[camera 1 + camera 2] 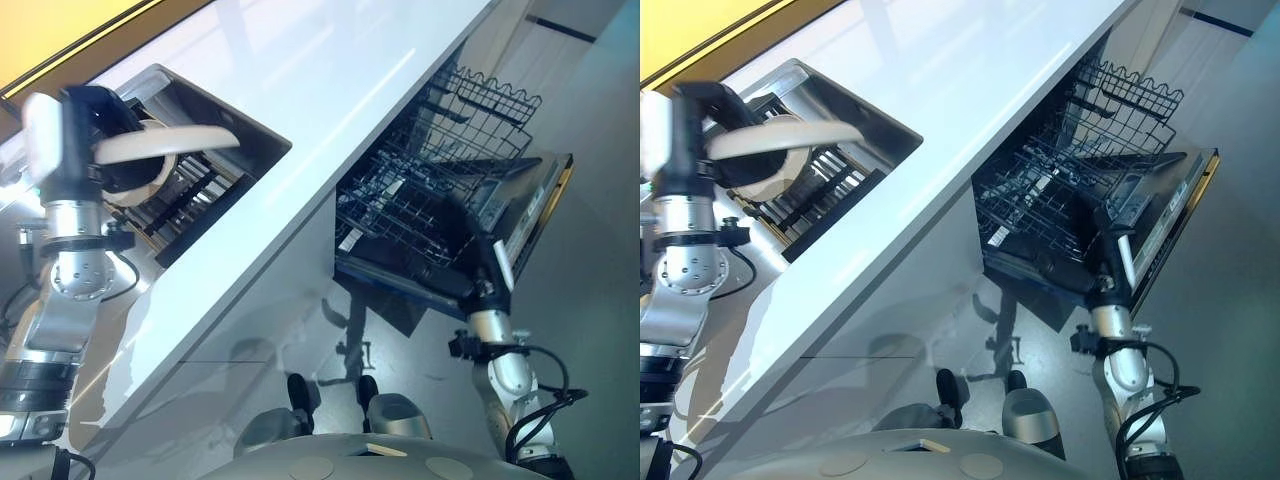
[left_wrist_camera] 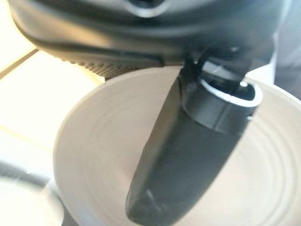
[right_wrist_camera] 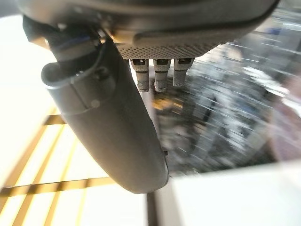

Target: Pick up plates and place into dishwasher.

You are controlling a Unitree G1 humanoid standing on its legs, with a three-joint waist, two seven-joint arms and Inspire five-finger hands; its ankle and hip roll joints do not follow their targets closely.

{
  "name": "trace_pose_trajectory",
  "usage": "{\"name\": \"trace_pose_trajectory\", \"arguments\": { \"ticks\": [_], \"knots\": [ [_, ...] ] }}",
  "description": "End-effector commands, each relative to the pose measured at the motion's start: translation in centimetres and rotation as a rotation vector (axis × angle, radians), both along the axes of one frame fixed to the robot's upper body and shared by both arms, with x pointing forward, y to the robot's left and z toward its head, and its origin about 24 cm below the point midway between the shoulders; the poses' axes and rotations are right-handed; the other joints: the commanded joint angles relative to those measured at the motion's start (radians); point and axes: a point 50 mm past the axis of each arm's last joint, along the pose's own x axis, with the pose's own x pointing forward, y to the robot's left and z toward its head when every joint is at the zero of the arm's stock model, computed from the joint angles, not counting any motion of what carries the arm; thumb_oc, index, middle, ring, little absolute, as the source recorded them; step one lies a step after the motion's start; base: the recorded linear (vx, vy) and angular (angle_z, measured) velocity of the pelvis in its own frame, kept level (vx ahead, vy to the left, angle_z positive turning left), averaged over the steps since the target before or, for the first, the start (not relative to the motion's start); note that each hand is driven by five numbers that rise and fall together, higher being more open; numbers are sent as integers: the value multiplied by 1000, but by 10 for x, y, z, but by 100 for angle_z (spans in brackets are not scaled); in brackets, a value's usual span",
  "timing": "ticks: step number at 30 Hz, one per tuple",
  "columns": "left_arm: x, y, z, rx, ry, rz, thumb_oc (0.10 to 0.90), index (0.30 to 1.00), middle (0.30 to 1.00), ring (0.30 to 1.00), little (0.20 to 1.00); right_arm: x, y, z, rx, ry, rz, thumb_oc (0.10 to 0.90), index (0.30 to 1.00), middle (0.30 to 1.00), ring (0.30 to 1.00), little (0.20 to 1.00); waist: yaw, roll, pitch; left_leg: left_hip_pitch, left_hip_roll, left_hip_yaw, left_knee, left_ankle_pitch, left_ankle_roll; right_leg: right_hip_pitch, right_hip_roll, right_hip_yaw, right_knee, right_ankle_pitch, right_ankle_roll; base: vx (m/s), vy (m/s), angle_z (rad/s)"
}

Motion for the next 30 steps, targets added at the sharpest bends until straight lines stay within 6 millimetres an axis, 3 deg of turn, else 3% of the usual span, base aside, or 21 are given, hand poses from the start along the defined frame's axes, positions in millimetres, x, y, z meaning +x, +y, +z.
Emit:
{"name": "trace_pose_trajectory", "arguments": {
  "ticks": [1,6,9,11,13,18,23,30],
  "knots": [
    [-30,12,55,96,-349,72,100,300,300,300,200,-4,-11,65,-90,-393,-139,800,900,900,900,900,3,29,-125,32,-65,15,2,-151,10,-62,50,-26,72,-72,63,-14,71,0],
    [-40,0,56,103,-372,9,100,300,300,300,200,-5,-7,103,-234,-575,-113,800,900,900,900,900,31,27,-136,34,-67,2,2,-140,7,-55,46,-41,80,-65,58,-25,44,2],
    [-37,-16,53,99,-353,-101,100,300,300,300,200,3,8,119,-411,-609,14,800,900,900,900,900,58,19,-141,34,-68,-15,5,-138,4,-48,42,-57,86,-71,54,-31,4,13],
    [-32,-34,47,97,-308,-225,100,300,300,300,200,13,23,127,-619,-571,154,800,900,900,900,900,88,5,-148,31,-69,-33,6,-135,0,-42,39,-74,89,-77,52,-22,-26,22],
    [-30,-42,46,95,-284,-284,100,300,300,300,200,16,28,132,-674,-561,221,800,900,900,900,900,100,-1,-150,30,-70,-42,6,-134,-1,-39,37,-82,91,-79,52,-20,-25,22],
    [-17,-71,35,79,-177,-507,100,300,300,300,200,31,49,136,-766,-507,374,800,900,900,900,900,133,-13,-156,25,-72,-68,4,-126,-2,-39,33,-100,101,-78,54,-13,-27,16],
    [-3,-101,23,20,-38,-738,100,300,300,300,200,45,69,132,-709,-450,503,800,900,900,900,900,147,-16,-157,21,-74,-84,2,-119,-1,-45,32,-106,110,-66,58,4,-12,16],
    [11,-124,2,-49,116,-903,100,300,300,300,200,53,83,125,-667,-467,515,800,900,900,900,900,152,-16,-158,28,-76,-88,2,-127,3,-43,31,-112,116,-66,63,36,-7,8]
  ]
}}
